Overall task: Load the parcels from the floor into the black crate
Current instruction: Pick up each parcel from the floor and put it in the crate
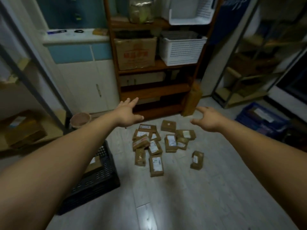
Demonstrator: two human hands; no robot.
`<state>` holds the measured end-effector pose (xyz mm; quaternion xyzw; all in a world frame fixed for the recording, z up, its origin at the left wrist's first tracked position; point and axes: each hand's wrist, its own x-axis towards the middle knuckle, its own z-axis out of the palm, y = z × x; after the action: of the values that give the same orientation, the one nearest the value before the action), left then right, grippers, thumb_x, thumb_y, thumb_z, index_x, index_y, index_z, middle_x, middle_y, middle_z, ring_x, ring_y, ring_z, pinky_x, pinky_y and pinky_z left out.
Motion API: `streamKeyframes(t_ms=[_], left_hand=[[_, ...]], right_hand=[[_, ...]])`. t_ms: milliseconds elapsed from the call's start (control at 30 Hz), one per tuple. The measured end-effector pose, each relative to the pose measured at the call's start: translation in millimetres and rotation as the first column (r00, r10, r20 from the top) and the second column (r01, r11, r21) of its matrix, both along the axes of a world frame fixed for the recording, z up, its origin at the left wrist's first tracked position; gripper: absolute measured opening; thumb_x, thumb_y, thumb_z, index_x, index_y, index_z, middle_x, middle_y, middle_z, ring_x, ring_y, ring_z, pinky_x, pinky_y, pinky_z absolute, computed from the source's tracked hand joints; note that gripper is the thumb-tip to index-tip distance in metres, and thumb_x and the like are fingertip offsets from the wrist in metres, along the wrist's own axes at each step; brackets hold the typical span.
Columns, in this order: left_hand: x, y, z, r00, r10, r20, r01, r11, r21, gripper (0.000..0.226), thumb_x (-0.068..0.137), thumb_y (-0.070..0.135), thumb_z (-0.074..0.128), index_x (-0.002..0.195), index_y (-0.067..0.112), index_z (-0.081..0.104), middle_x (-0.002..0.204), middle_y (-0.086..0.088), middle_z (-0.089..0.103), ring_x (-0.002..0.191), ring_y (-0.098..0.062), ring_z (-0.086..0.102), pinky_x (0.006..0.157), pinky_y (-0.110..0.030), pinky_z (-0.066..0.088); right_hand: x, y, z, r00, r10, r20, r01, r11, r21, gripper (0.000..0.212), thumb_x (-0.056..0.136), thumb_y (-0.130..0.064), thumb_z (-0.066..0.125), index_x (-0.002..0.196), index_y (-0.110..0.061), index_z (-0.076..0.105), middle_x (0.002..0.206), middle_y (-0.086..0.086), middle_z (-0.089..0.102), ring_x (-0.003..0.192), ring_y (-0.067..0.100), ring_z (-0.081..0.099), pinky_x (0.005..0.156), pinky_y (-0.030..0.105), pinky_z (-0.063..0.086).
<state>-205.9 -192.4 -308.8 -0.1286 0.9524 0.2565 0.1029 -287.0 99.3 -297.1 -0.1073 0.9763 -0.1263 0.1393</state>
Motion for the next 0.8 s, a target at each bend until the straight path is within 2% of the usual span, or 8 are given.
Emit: streamKeyframes(t_ms=[167,300,500,667,800], left_hand=[[-50,103,-20,0.997,-0.05,0.052,0.05,0.999,-0.001,0.086,0.083,0.054,0.057,0.147,0.038,0.0,0.158,-0.002,-0.002,0.144,-0.03,-0.002,0.115,-0.045,0.01],[-70,147,-35,0.995,-0.057,0.087,0.054,0.998,0.036,0.084,0.085,0.05,0.056,0.148,0.036,0.002,0.158,-0.002,-0.002,0.144,-0.03,-0.003,0.115,-0.046,0.008],[-123,155,-56,0.987,-0.014,0.158,0.006,0.998,0.056,0.081,0.088,0.046,0.054,0.148,0.031,0.002,0.158,-0.004,-0.002,0.144,-0.03,-0.002,0.117,-0.048,0.008],[-201,138,-94,0.979,0.035,0.201,-0.062,0.989,0.131,0.08,0.089,0.043,0.055,0.149,0.029,0.004,0.158,-0.006,0.0,0.144,-0.03,0.001,0.116,-0.046,0.01],[-259,130,-133,0.977,0.002,0.211,-0.049,0.975,0.216,0.071,0.087,0.038,0.059,0.146,0.021,0.023,0.152,-0.011,0.027,0.137,-0.031,0.028,0.112,-0.049,0.026]], right_hand=[[-33,112,-5,0.998,-0.027,0.052,0.026,1.0,0.004,0.074,0.087,-0.051,0.056,0.148,-0.024,0.024,0.155,0.009,0.021,0.139,0.029,0.026,0.108,0.041,0.028],[-67,154,-23,0.991,-0.072,0.115,0.074,0.997,-0.016,0.076,0.085,-0.053,0.057,0.148,-0.026,0.023,0.155,0.007,0.021,0.138,0.03,0.027,0.107,0.043,0.03],[-129,149,-63,0.98,-0.042,0.196,0.046,0.999,-0.016,0.079,0.083,-0.054,0.057,0.148,-0.025,0.022,0.154,0.008,0.021,0.137,0.03,0.03,0.107,0.042,0.03],[-193,133,-96,0.968,-0.017,0.25,0.019,1.0,-0.005,0.078,0.085,-0.053,0.056,0.148,-0.022,0.023,0.153,0.01,0.024,0.135,0.03,0.032,0.106,0.039,0.031],[-247,119,-129,0.957,0.03,0.287,-0.009,0.997,-0.076,0.069,0.086,-0.048,0.058,0.144,-0.021,0.032,0.146,0.01,0.036,0.129,0.028,0.038,0.1,0.034,0.033]])
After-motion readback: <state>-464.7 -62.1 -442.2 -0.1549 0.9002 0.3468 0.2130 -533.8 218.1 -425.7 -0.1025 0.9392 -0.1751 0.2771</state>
